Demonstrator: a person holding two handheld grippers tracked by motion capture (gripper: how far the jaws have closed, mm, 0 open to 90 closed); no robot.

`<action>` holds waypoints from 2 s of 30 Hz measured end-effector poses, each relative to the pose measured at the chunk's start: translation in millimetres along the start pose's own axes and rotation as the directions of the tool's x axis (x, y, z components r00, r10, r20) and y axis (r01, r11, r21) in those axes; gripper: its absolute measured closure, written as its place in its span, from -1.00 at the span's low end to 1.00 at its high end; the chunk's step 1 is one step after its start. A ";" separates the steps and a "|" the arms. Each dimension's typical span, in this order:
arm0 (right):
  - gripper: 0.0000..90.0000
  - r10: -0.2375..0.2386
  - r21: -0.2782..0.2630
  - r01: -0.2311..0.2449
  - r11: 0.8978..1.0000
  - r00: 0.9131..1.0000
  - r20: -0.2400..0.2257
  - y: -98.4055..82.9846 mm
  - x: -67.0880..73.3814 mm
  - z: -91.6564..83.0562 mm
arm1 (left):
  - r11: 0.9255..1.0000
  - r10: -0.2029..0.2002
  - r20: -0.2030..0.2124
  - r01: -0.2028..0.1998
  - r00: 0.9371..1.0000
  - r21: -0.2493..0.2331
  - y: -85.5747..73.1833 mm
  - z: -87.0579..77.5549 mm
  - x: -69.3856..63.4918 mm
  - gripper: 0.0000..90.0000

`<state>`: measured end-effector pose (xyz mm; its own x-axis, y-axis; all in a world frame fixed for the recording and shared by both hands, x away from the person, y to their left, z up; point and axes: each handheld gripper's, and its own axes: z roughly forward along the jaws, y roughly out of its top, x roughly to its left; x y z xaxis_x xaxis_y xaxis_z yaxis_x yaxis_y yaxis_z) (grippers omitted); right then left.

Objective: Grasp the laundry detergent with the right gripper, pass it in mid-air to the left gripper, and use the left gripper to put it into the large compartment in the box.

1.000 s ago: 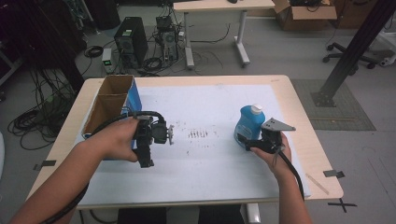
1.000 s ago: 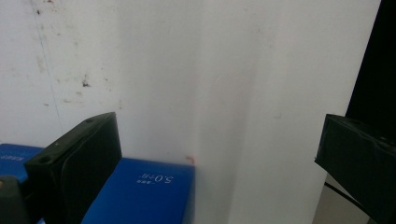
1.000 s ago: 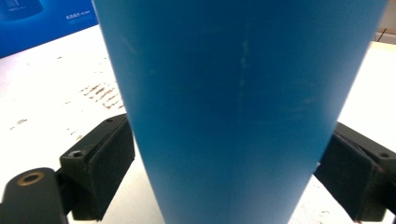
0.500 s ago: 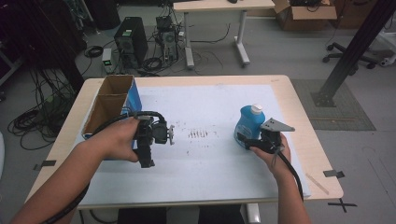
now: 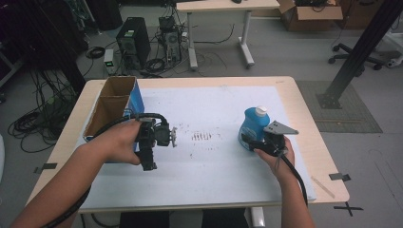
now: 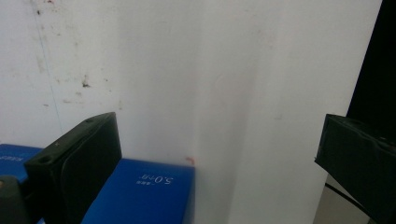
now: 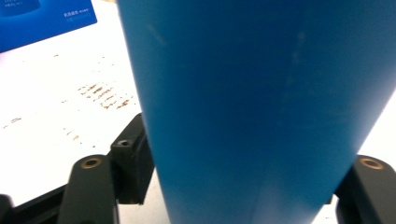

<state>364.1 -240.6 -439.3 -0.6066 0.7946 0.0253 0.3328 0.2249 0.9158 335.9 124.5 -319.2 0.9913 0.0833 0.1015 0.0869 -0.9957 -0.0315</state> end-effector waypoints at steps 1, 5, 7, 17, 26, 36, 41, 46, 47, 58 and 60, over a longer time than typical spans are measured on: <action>-0.21 0.001 0.000 -0.001 1.000 1.000 0.001 0.0 0.0 -0.1 | 1.000 0.000 0.001 0.000 1.000 0.002 0.0 0.1 0.0 -0.99; -0.17 -0.006 0.004 0.006 1.000 1.000 0.009 0.1 0.4 -1.0 | 1.000 -0.001 0.003 0.001 1.000 0.009 -1.1 1.7 -0.7 -0.99; -0.11 -0.011 0.003 0.011 1.000 1.000 0.016 -0.2 0.2 -1.3 | 1.000 -0.001 0.003 0.001 1.000 0.012 -2.0 2.1 -0.5 -0.99; -0.03 -0.014 0.004 0.014 1.000 1.000 0.017 0.6 -0.8 -1.8 | 1.000 -0.004 -0.001 0.004 1.000 0.011 -0.8 -0.3 1.1 -0.99; 0.00 -0.025 -0.016 0.025 1.000 1.000 0.003 6.2 -2.3 -9.1 | 1.000 0.002 -0.009 -0.002 1.000 0.009 2.3 -4.5 1.1 -0.99; 0.00 -0.074 -0.045 0.072 0.996 0.996 -0.042 28.3 2.3 -28.4 | 1.000 0.008 -0.019 -0.008 1.000 0.012 7.3 -11.6 3.0 -0.99; -0.01 -0.098 -0.056 0.094 0.994 0.992 -0.081 38.4 3.0 -42.3 | 1.000 0.008 -0.020 -0.008 1.000 0.006 8.7 -16.2 3.7 -0.99; -0.01 -0.101 -0.051 0.095 0.994 0.986 -0.131 43.6 4.1 -55.8 | 1.000 0.012 -0.016 -0.013 1.000 -0.011 11.5 -21.8 2.7 -0.99; -0.01 -0.104 -0.052 0.098 0.994 0.985 -0.138 44.1 4.5 -57.5 | 1.000 0.020 -0.014 -0.020 1.000 -0.009 12.5 -24.3 3.0 -0.99; -0.01 -0.181 -0.061 0.171 0.983 0.944 -0.275 53.6 23.0 -68.6 | 0.998 0.042 -0.005 -0.042 0.999 -0.042 22.5 -40.3 2.4 -1.00; -0.01 -0.189 -0.064 0.178 0.982 0.936 -0.298 54.8 27.0 -67.6 | 0.998 0.041 -0.006 -0.041 0.999 -0.044 23.6 -42.5 1.4 -1.00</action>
<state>317.1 -245.0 -361.4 -0.8459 0.5325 -0.0302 0.1722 0.3261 0.9295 335.1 99.4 -277.6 0.9935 0.0425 0.1057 0.0419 -0.9991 0.0081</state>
